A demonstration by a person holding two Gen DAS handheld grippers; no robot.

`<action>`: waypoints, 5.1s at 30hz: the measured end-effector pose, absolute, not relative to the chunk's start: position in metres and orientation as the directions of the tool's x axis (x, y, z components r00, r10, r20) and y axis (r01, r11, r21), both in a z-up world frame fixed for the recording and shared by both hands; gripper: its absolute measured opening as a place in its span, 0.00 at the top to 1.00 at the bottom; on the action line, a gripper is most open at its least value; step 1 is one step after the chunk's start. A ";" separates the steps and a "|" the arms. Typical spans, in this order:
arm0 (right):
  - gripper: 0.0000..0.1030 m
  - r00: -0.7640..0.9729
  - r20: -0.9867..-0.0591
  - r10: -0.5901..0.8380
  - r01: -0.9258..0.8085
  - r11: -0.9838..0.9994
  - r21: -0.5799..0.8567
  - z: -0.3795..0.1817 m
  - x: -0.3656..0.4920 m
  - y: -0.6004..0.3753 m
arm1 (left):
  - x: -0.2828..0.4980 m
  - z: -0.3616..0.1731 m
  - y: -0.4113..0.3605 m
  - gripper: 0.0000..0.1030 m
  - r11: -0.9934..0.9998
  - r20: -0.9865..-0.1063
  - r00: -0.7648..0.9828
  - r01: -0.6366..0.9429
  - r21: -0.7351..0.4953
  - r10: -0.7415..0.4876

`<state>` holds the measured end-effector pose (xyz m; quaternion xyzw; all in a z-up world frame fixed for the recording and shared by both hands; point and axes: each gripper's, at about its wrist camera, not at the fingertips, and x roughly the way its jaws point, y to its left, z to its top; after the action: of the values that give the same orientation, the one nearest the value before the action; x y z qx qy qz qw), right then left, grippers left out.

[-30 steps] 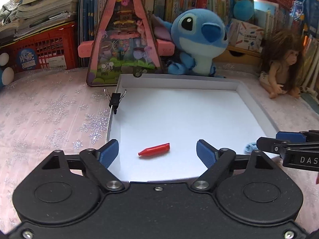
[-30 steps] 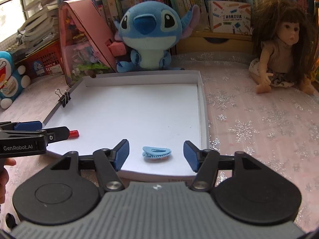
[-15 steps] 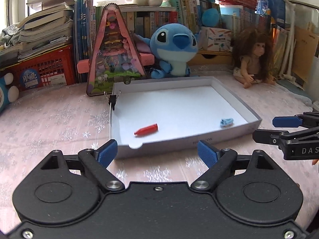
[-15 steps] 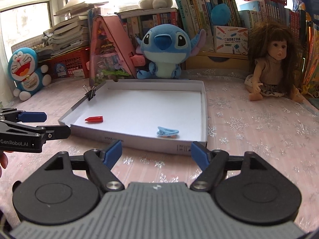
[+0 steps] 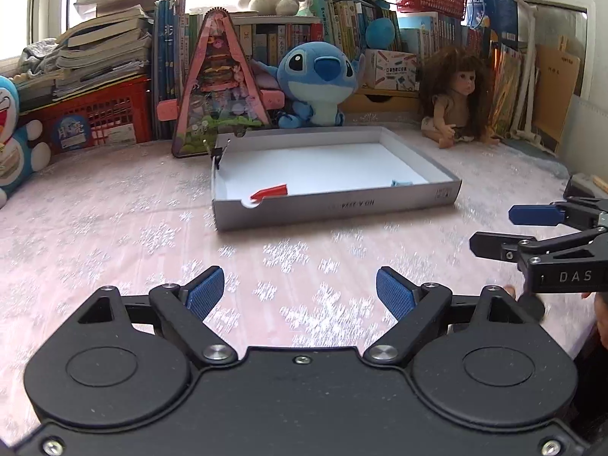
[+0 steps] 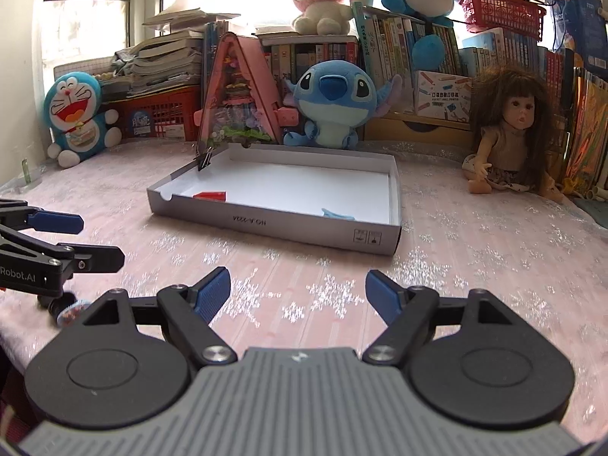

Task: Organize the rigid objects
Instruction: 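Move both tools back toward the remaining objects on the cloth, then grasp a black round lid with the left tool while the right tool grasps a black disc, then carry the black lid and black disc with both tools into the tray, then open both tools to release the black lid and disc in the tray, then withdraw both tools from the tray toward the cloth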

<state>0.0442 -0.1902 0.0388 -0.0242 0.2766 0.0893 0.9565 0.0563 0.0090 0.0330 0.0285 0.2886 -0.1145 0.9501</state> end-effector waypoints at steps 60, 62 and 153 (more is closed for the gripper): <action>0.65 0.823 -0.547 0.154 -0.197 0.980 -0.019 0.014 -0.006 -0.188 | 0.016 0.008 0.046 0.72 0.987 -0.542 0.829 0.158 -0.003 -0.134; 0.65 0.831 -0.535 0.151 -0.190 0.982 -0.018 0.019 -0.003 -0.190 | 0.021 0.012 0.045 0.72 0.987 -0.536 0.834 0.160 0.002 -0.134; 0.19 0.800 -0.581 0.154 -0.169 0.985 0.029 0.058 0.157 -0.187 | 0.170 0.044 0.009 0.29 0.976 -0.560 0.800 0.198 -0.094 -0.216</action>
<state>0.1569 -0.1874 0.0584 -0.0122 0.3049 0.0850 0.9485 0.1701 0.0094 0.0436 -0.0155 0.2968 -0.1090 0.9486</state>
